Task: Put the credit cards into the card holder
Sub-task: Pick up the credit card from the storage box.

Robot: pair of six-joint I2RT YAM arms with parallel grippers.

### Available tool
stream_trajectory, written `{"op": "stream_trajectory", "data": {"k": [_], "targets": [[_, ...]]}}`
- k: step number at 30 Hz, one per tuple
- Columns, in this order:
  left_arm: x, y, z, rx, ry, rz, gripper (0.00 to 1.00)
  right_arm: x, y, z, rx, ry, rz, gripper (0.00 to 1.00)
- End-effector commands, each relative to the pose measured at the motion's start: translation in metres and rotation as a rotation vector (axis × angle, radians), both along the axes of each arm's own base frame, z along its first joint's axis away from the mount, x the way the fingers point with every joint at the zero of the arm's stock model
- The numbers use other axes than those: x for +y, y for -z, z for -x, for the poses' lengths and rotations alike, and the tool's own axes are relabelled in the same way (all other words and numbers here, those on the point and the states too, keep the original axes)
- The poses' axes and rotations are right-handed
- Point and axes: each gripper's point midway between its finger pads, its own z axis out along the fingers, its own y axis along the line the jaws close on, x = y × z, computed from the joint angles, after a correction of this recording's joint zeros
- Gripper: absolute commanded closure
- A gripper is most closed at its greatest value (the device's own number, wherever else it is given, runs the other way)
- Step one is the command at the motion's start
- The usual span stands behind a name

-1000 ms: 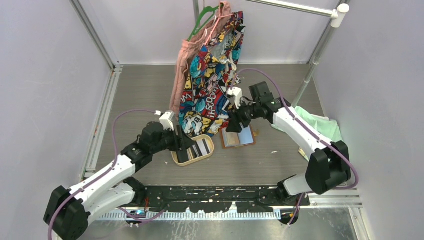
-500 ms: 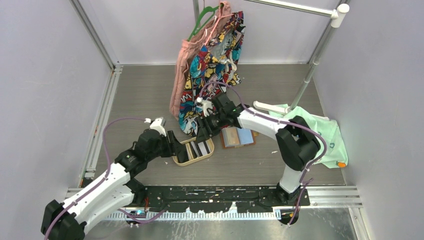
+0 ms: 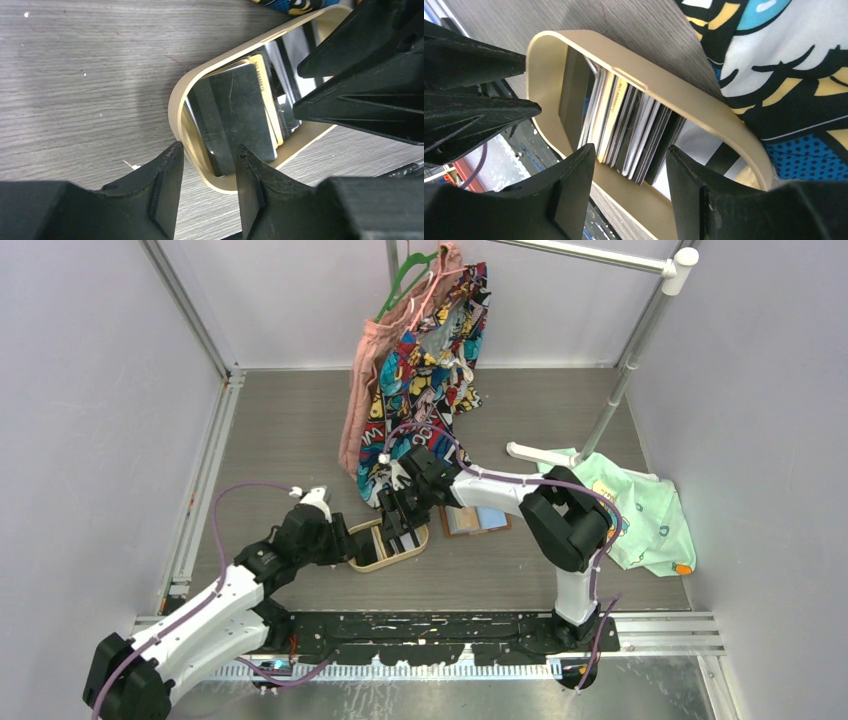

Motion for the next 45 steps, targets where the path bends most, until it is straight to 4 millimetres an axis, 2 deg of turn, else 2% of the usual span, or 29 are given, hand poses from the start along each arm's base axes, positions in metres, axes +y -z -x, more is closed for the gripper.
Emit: {"op": "stream_trajectory", "data": {"k": [1, 9, 13, 19, 25, 29, 33, 40, 45], "targets": [[-0.007, 0.003, -0.005, 0.007, 0.016, 0.007, 0.57, 0.010, -0.004, -0.008, -0.024, 0.014, -0.007, 0.41], [-0.016, 0.011, -0.006, 0.034, 0.042, 0.023, 0.60, 0.018, -0.002, 0.002, 0.054, -0.014, -0.056, 0.43], [-0.018, 0.015, -0.006, 0.050, 0.054, 0.019, 0.63, 0.023, -0.010, 0.007, 0.104, -0.024, -0.115, 0.44], [-0.022, 0.024, -0.005, 0.082, 0.070, 0.016, 0.68, 0.023, -0.018, 0.001, 0.185, 0.016, -0.194, 0.46], [-0.026, 0.022, -0.008, 0.080, 0.078, 0.022, 0.69, 0.029, -0.037, 0.007, 0.240, -0.011, -0.287, 0.53], [-0.026, 0.019, -0.010, 0.070, 0.077, 0.025, 0.69, 0.031, -0.040, 0.010, 0.260, -0.026, -0.310, 0.57], [-0.027, 0.018, -0.011, 0.068, 0.080, 0.026, 0.69, 0.030, -0.036, 0.010, 0.266, -0.020, -0.293, 0.58], [-0.030, 0.017, -0.011, 0.069, 0.087, 0.040, 0.69, 0.025, -0.012, 0.011, 0.266, -0.015, -0.189, 0.65], [-0.033, 0.016, -0.012, 0.068, 0.093, 0.049, 0.70, 0.032, -0.010, 0.024, 0.290, -0.056, -0.187, 0.59]]}}
